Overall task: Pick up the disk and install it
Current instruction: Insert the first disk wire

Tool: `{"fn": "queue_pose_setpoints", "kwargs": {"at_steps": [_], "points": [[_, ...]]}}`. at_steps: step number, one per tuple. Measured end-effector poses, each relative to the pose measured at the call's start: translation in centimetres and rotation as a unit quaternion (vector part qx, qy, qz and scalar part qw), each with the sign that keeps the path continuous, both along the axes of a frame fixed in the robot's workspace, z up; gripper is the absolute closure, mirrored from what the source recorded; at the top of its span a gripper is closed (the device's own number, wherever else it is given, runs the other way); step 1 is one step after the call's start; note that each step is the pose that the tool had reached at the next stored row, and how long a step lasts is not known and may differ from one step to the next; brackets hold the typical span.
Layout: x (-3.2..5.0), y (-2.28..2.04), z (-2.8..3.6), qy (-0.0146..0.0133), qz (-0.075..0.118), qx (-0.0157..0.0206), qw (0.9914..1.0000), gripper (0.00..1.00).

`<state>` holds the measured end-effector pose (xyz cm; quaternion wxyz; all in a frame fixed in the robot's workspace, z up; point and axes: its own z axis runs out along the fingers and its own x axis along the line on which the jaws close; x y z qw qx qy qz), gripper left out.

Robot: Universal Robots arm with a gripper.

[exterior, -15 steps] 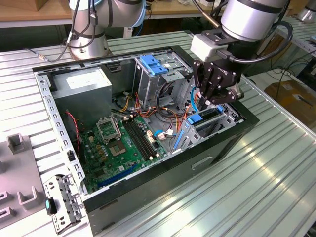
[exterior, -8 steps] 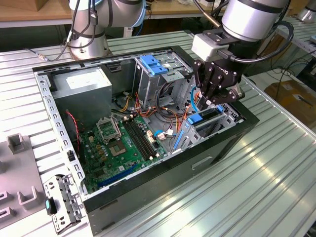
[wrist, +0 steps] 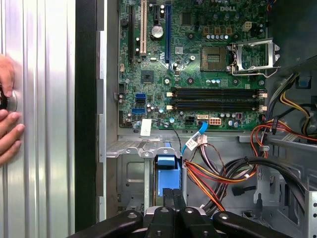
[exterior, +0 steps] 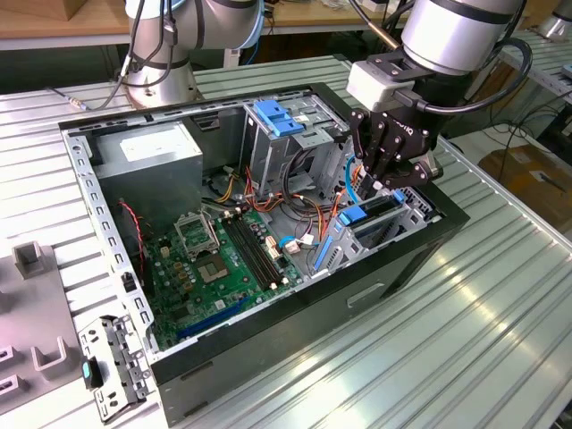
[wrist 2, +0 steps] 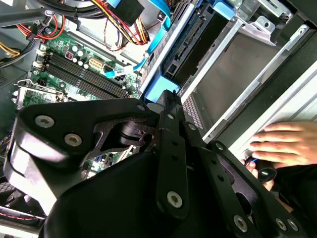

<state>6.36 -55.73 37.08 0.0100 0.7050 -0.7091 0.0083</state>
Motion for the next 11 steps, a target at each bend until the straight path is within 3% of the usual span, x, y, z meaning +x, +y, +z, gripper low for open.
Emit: {"fn": "queue_pose_setpoints", "kwargs": {"at_steps": [6,8,9,11], "points": [[2.88,0.01,-0.05,0.0005,0.003,-0.0001,0.99999,0.89],[3.11,0.00,0.03,0.0006,0.019,-0.0002,0.99982,0.89],[3.11,0.00,0.28,0.0006,0.022,-0.0002,0.99975,0.89],[3.12,0.01,2.12,0.0007,0.028,0.0000,0.99960,0.89]]}}
